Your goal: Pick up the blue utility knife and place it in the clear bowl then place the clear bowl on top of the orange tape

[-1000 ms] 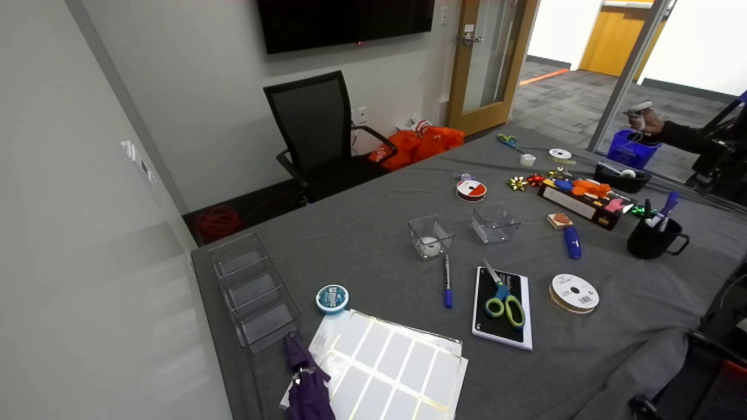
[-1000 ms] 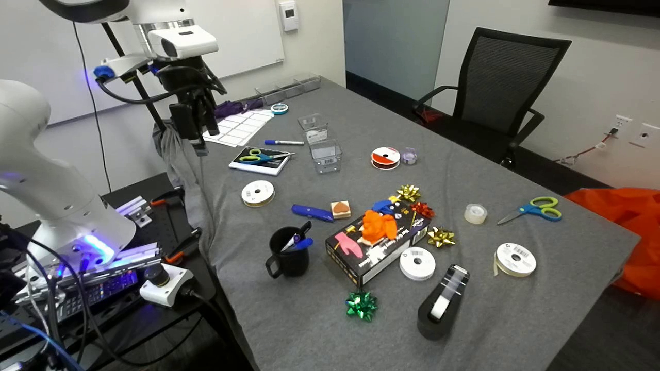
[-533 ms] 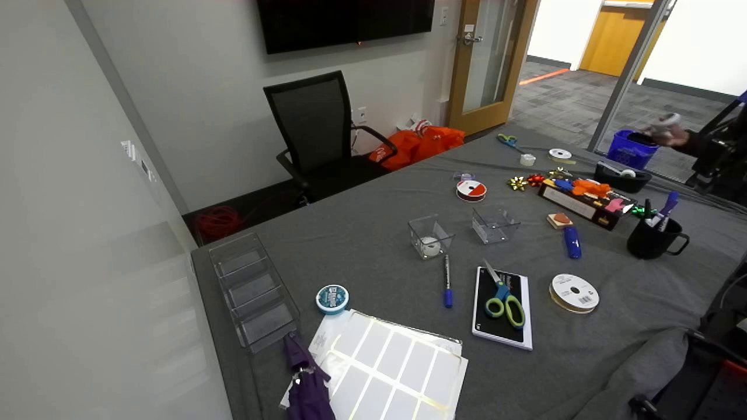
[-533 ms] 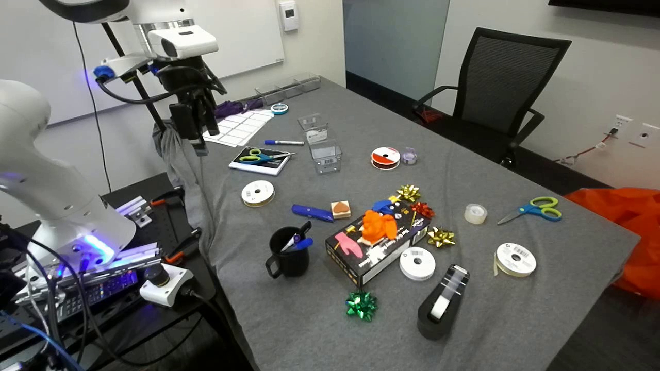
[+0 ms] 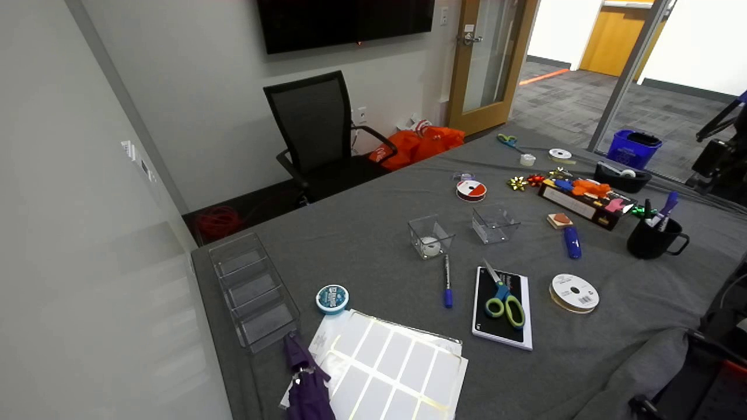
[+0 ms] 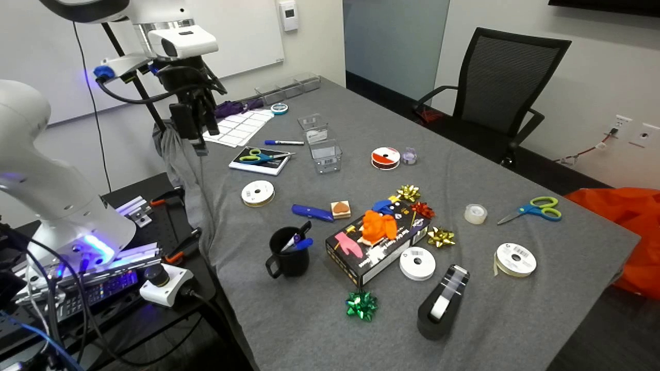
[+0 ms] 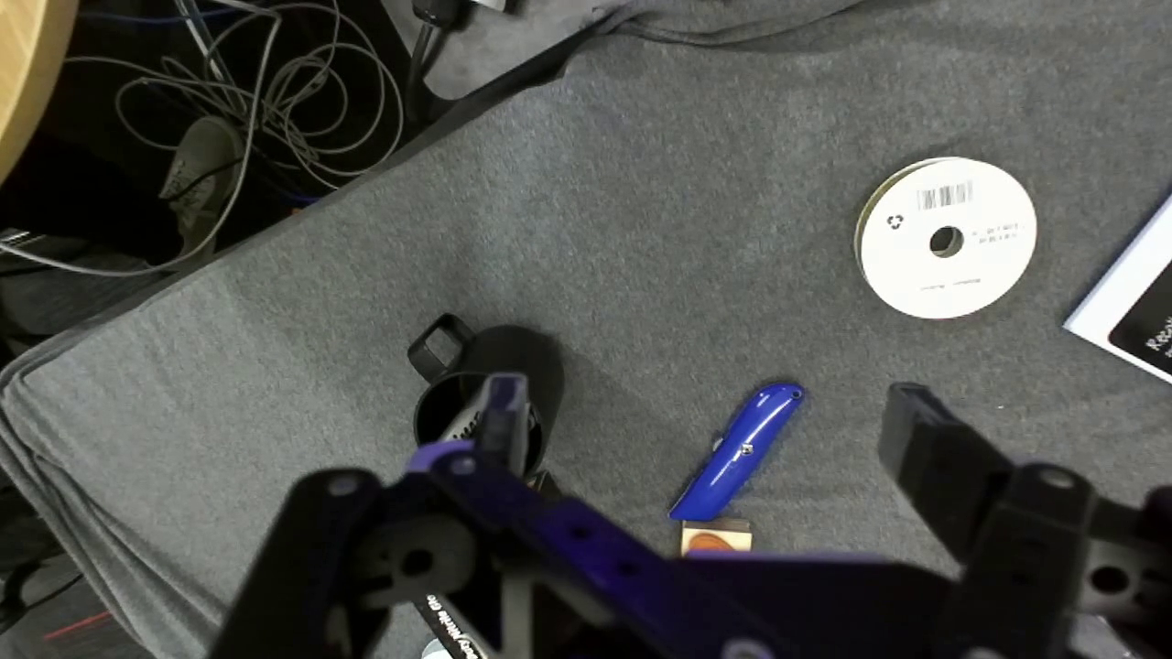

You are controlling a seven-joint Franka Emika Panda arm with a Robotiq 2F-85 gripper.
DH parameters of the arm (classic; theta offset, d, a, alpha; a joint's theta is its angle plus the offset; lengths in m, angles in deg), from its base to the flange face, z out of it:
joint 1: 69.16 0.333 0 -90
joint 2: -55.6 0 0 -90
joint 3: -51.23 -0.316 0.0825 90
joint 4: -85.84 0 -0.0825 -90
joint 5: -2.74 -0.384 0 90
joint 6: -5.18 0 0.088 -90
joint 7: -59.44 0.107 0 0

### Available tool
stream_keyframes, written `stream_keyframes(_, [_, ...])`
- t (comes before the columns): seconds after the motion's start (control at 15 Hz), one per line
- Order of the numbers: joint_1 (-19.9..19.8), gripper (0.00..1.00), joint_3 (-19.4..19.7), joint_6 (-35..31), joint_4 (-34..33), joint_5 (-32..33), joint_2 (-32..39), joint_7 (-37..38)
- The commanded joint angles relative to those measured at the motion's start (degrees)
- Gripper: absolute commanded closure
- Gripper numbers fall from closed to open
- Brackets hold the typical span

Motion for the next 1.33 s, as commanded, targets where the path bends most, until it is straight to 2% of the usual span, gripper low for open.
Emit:
stream_keyframes(0.0, [-0.4, 0.00, -0.4, 0.1, -0.1, -0.2, 0.0, -0.2])
stream_keyframes(0.27, [0.4, 0.00, -1.0, -0.8, -1.2, -1.7, 1.9, 1.5])
stream_keyframes(0.4, [1.6, 0.00, -1.7, -0.9, -2.6, -4.7, 4.0, 3.7])
stream_keyframes(0.53, [3.5, 0.00, -1.3, -1.3, -3.9, -10.3, 6.5, 4.3])
stream_keyframes(0.93, [5.1, 0.00, 0.2, -5.8, -9.4, -19.2, 14.8, 3.3])
stream_keyframes(1.27, [5.7, 0.00, -0.8, -12.8, -13.4, -23.5, 21.9, 6.1])
